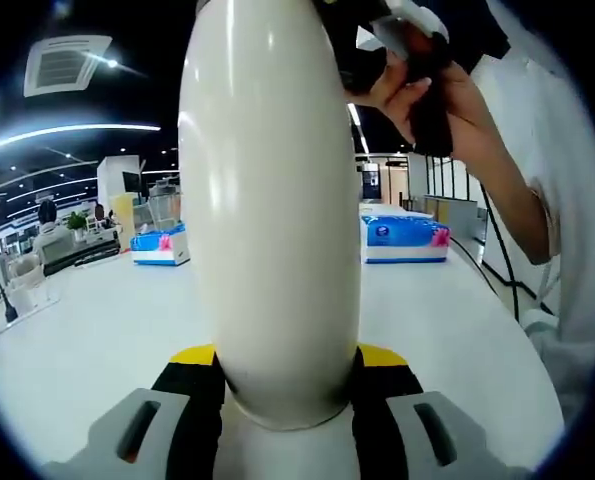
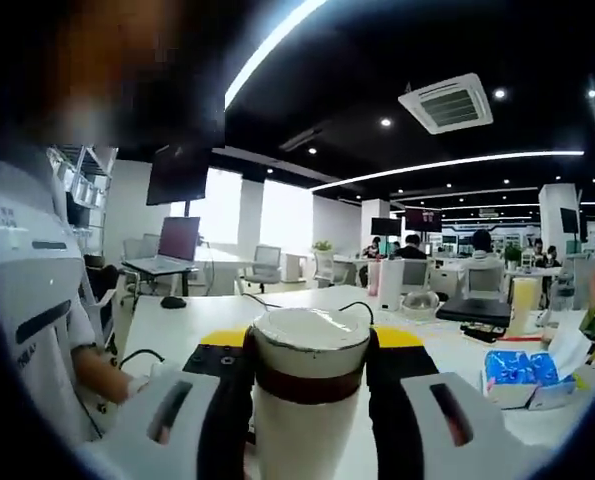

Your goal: Grasp the water cup twist off the cup lid place the cup lid on the table

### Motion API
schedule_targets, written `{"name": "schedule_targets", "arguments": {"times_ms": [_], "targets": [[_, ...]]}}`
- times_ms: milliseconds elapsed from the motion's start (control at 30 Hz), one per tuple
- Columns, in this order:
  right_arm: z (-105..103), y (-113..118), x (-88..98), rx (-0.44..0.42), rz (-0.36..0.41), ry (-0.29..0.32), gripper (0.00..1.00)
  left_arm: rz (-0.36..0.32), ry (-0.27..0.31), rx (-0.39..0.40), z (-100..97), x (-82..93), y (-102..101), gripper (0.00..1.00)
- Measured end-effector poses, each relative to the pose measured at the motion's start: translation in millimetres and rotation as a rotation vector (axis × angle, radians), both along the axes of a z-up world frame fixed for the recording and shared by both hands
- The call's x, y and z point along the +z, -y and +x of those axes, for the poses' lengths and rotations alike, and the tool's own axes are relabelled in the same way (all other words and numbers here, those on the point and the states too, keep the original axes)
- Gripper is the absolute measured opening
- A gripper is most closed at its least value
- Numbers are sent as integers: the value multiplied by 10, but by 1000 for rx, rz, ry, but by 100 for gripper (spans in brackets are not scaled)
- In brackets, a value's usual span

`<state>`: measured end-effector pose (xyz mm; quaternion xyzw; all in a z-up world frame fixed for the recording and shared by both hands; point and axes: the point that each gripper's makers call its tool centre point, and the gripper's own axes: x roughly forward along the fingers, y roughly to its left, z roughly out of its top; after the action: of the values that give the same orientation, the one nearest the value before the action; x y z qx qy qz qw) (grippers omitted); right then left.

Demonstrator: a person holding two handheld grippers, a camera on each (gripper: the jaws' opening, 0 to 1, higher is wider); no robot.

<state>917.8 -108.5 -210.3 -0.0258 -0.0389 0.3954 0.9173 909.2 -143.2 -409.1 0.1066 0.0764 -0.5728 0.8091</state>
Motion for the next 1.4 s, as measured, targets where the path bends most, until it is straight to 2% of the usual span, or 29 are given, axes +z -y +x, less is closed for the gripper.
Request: {"name": "schedule_targets", "arguments": {"times_ms": [367, 733, 1067, 1400], "targets": [[-18, -22, -9, 153, 17, -26, 46, 1, 1, 1, 2, 9, -2, 51], [-40, -53, -14, 262, 6, -32, 46, 1, 1, 3, 7, 9, -6, 51], [-60, -70, -9, 411, 28, -28, 46, 1, 0, 4, 10, 8, -5, 51], [-76, -90, -7, 440, 17, -20, 47, 1, 1, 6, 11, 9, 1, 51]]}}
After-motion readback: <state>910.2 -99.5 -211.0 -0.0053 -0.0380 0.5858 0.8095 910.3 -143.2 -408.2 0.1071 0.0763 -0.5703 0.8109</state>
